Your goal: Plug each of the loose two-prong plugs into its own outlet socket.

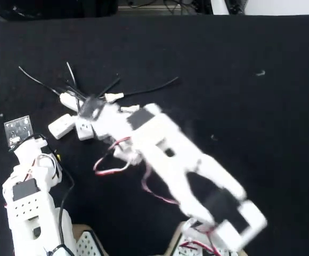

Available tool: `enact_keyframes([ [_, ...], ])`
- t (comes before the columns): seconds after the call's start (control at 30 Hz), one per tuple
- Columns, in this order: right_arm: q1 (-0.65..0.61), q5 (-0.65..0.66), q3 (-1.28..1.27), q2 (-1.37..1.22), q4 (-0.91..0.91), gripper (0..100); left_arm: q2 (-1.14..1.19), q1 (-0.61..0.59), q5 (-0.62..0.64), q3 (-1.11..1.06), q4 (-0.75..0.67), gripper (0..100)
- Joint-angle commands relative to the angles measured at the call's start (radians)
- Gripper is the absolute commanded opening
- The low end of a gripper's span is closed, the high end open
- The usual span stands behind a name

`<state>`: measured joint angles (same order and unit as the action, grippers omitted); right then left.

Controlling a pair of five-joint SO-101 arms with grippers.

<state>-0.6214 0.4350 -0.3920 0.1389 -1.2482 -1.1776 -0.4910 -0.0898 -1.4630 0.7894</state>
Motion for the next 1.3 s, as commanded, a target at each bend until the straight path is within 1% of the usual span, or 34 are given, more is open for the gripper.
enact_keyframes([
  [0.0,0.207,-0.071,0.059,0.24,-0.02,1.1,-0.009,-0.007,0.011,0.059,-0.012,18],
  [0.1,0.436,-0.072,0.061,0.298,0.008,1.1,-0.009,-0.005,0.011,0.058,-0.012,18],
  [0.2,0.644,-0.072,0.061,0.277,0.064,1.1,-0.009,-0.005,0.012,0.058,-0.012,18],
  [0.27,0.744,-0.072,0.061,0.236,0.107,1.1,-0.009,-0.005,0.012,0.058,-0.012,18],
  [0.33,0.798,-0.072,0.081,0.179,0.135,1.1,-0.009,-0.005,0.012,0.058,-0.012,18],
  [0.5,0.887,-0.072,0.266,-0.038,0.138,1.1,-0.009,-0.004,0.012,0.058,-0.012,18],
  [0.63,0.95,-0.069,0.519,-0.265,0.133,1.1,-0.009,-0.004,0.012,0.056,-0.014,18],
  [0.73,0.965,-0.063,0.731,-0.455,0.126,1.1,-0.009,-0.004,0.012,0.053,-0.028,18],
  [0.87,0.98,-0.063,1.053,-0.727,0.031,1.1,-0.009,-0.004,0.012,0.025,-0.075,18],
  [1.1,0.987,-0.063,1.678,-1.176,-0.147,1.1,-0.009,-0.004,0.012,0.022,-0.08,18],
  [1.27,0.996,-0.063,2.015,-1.409,-0.258,1.4,-0.009,-0.004,0.012,0.022,-0.08,18],
])
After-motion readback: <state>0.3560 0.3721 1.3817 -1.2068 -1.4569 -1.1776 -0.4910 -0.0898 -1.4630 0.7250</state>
